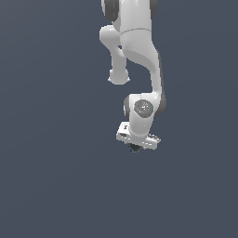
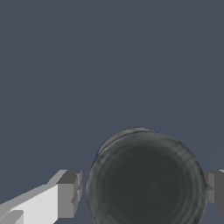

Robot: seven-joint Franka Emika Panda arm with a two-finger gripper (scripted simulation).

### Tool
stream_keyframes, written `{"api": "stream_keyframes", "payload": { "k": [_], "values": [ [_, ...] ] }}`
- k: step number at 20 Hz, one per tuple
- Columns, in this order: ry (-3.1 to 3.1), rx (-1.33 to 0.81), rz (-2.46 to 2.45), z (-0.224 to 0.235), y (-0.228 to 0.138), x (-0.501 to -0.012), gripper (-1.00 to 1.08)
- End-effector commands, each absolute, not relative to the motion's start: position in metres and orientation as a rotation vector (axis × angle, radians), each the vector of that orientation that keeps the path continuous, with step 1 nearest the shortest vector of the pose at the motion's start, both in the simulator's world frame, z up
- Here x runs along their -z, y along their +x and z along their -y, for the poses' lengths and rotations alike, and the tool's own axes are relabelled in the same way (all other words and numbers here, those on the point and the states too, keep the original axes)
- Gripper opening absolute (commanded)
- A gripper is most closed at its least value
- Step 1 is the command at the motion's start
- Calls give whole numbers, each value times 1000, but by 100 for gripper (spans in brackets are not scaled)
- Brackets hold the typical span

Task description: Pick up the object and move it to a goal position.

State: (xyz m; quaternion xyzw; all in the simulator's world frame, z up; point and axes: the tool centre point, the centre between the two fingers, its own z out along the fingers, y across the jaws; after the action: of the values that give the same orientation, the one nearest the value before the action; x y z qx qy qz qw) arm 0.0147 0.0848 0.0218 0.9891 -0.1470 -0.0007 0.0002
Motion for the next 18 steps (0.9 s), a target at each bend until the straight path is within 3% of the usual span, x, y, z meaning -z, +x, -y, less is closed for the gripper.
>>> {"api": "stream_keyframes", "payload": {
  "k": [1,4,5,18],
  "values": [
    [3107,0,463,-85,15,-15,100],
    [3107,0,463,-85,16,-14,100],
    [3107,0,463,-85,16,-14,-100],
    [3108,1,461,-87,15,-16,-100]
  ]
}}
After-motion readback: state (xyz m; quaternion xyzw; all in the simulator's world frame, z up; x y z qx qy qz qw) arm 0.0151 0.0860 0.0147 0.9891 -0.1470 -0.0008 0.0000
